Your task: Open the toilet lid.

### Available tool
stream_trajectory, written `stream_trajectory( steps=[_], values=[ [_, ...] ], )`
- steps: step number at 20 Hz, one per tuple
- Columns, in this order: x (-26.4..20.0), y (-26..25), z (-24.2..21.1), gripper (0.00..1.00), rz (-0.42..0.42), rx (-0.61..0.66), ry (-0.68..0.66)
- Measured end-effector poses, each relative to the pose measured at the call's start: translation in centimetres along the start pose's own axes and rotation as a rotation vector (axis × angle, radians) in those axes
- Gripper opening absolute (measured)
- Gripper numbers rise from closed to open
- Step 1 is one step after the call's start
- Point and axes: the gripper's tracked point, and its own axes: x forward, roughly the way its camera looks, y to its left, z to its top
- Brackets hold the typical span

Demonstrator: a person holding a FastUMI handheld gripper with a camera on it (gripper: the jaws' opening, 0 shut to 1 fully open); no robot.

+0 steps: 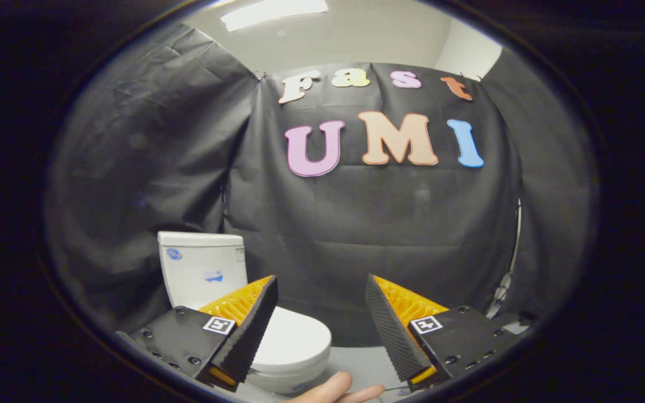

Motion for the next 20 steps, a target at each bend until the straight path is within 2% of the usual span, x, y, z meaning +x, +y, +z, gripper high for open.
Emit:
stream_trajectory(
  steps=[3, 6, 9, 14, 20],
  values=[
    [-3.0, 3.5, -4.1, 0.99, -0.015, 0.030, 0.081],
    [-5.8, 6.7, -5.9, 0.99, -0.014, 0.096, 0.102],
    [-7.6, 7.6, -6.6, 0.99, -0.033, 0.086, 0.133],
    [-6.6, 7.4, -7.3, 0.99, -0.054, 0.047, 0.132],
    [-2.9, 8.5, -8.5, 0.99, 0.000, 0.057, 0.136]
  ],
)
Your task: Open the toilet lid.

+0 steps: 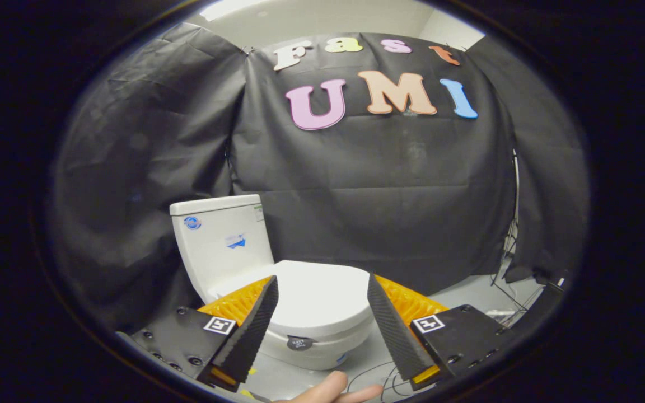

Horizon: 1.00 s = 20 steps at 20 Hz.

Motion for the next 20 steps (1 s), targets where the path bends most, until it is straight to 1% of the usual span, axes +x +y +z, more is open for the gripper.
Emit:
stream_trajectory(
  steps=[3, 6, 8, 10, 13, 16, 18, 20],
  values=[
    [0.7, -0.3, 0.1, 0.99, 0.001, 0.033, -0.033],
    [0.8, -1.0, -0.9, 0.99, -0.022, 0.062, -0.032],
    [0.7, -2.1, -1.8, 0.99, -0.055, 0.063, -0.011],
    [0.6, -3.2, -2.0, 0.98, -0.085, 0.107, -0.012],
    [1.0, -3.4, -1.5, 0.99, -0.092, 0.152, -0.048],
    [1.7, -3.5, -3.2, 0.99, -0.088, 0.168, -0.014],
    [2.3, -3.7, -4.4, 0.99, -0.086, 0.228, 0.003],
    [3.3, -4.4, -5.4, 0.99, -0.106, 0.315, -0.004]
  ],
)
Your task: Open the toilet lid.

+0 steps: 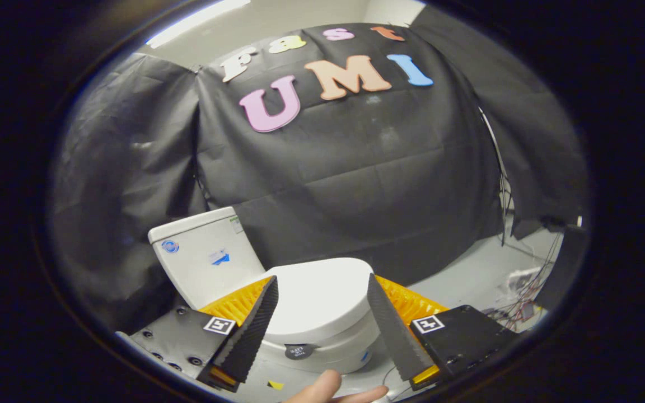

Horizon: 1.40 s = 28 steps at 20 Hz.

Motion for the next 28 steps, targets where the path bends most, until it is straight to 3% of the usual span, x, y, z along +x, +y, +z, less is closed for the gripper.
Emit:
stream_trajectory(
  steps=[3, 8, 12, 14, 20, 23, 28],
  values=[
    [1.6, -0.8, 0.0, 0.99, -0.003, 0.165, -0.072],
    [2.7, -2.1, -8.0, 0.99, -0.019, 0.373, 0.103],
    [2.6, -4.0, -11.0, 0.95, -0.110, 0.520, 0.116],
    [2.4, -3.3, -11.4, 0.93, -0.093, 0.592, 0.131],
    [2.7, 0.7, -16.3, 0.88, -0.034, 0.703, 0.309],
    [2.3, 3.9, -21.4, 0.86, -0.006, 0.657, 0.523],
    [2.9, 4.7, -20.7, 0.54, -0.003, 0.754, 0.500]
  ],
)
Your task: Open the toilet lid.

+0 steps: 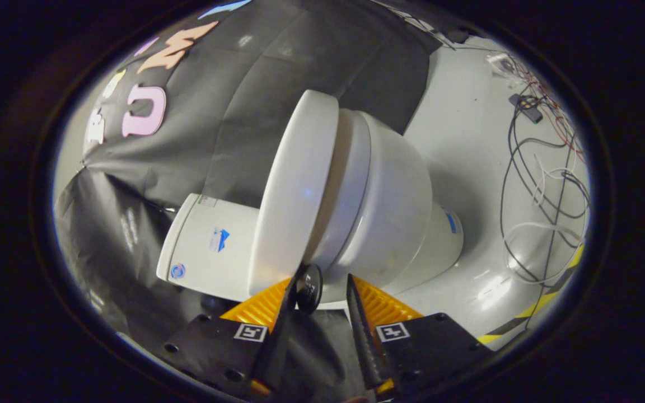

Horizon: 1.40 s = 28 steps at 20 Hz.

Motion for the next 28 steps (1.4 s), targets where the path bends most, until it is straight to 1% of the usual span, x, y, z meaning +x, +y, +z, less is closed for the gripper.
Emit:
stream_trajectory(
  steps=[2, 4, 5, 6, 7, 8, 9, 11, 13, 15, 17, 20, 21, 22, 23, 24, 25, 26, 28],
  values=[
    [0.0, 0.5, 0.3, 0.39, -0.019, 0.066, -0.028],
    [0.2, 0.2, 0.1, 0.24, -0.063, 0.127, -0.051],
    [0.2, 0.3, 0.2, 0.24, -0.089, 0.158, -0.063],
    [0.2, 0.3, 0.3, 0.24, -0.114, 0.159, -0.067],
    [0.1, 0.3, 0.3, 0.24, -0.139, 0.145, -0.082],
    [0.1, 0.2, 0.3, 0.24, -0.146, 0.123, -0.106],
    [0.0, 0.3, 0.3, 0.24, -0.126, 0.106, -0.135],
    [0.4, 0.7, 0.9, 0.24, -0.083, 0.201, -0.152],
    [0.5, 0.4, 0.5, 0.24, -0.106, 0.145, -0.135],
    [0.6, 0.5, 0.5, 0.23, -0.123, 0.142, -0.131],
    [0.5, 0.6, 0.5, 0.21, -0.117, 0.166, -0.129],
    [0.6, 0.8, 0.3, 0.20, -0.124, 0.161, -0.115],
    [-1.4, 1.3, 0.0, 0.20, -0.111, 0.172, -0.122],
    [2.2, 0.9, 0.7, 0.13, -0.085, 0.173, -0.131],
    [0.9, 0.9, 0.1, 0.07, -0.096, 0.190, -0.104],
    [1.1, 1.1, 0.7, 0.01, -0.091, 0.224, -0.132],
    [0.7, 1.2, 0.4, 0.01, -0.088, 0.232, -0.113],
    [0.4, 1.3, 0.6, 0.01, -0.094, 0.241, -0.123],
    [0.4, 1.4, 0.5, 0.01, -0.123, 0.241, -0.127]
  ],
)
